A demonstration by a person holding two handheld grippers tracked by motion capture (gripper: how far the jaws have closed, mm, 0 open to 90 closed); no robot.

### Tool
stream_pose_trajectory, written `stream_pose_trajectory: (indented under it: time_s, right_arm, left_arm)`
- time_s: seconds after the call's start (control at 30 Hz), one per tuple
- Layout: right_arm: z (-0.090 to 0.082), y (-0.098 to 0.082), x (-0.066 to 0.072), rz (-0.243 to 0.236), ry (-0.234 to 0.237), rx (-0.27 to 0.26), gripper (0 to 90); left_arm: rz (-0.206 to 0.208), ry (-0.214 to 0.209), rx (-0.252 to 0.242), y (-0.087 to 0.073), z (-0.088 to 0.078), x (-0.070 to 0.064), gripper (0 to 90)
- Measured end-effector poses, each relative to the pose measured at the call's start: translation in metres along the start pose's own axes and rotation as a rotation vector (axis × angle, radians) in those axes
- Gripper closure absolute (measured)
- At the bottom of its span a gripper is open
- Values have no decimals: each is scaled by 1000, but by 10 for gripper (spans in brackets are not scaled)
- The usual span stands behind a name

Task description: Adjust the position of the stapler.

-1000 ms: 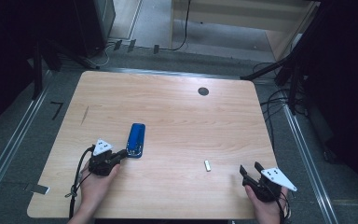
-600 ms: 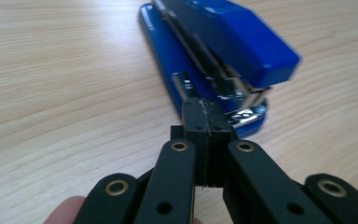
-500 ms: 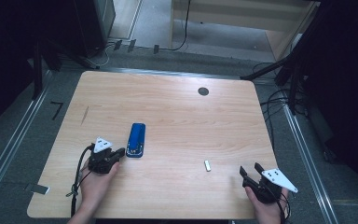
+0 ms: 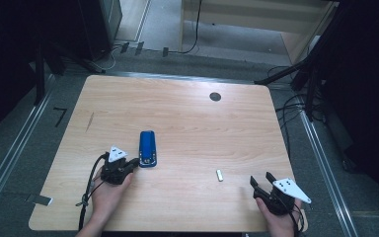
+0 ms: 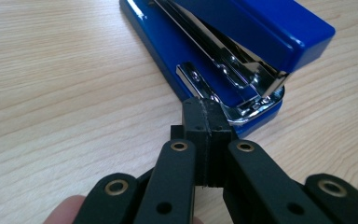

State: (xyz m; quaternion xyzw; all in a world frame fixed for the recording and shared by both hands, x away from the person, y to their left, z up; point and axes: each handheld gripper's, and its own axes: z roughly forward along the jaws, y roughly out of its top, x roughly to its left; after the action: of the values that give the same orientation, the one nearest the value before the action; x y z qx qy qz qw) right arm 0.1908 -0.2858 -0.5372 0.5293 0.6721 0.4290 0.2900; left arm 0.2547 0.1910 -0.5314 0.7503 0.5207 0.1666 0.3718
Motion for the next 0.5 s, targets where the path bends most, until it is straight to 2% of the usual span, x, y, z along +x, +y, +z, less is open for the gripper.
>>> stream_pose_trajectory:
  time_s: [0.5]
  right_arm:
    - [1, 4, 12, -17, 37, 1, 379]
  left_arm:
    - [26, -46, 6, 7, 14, -20, 900]
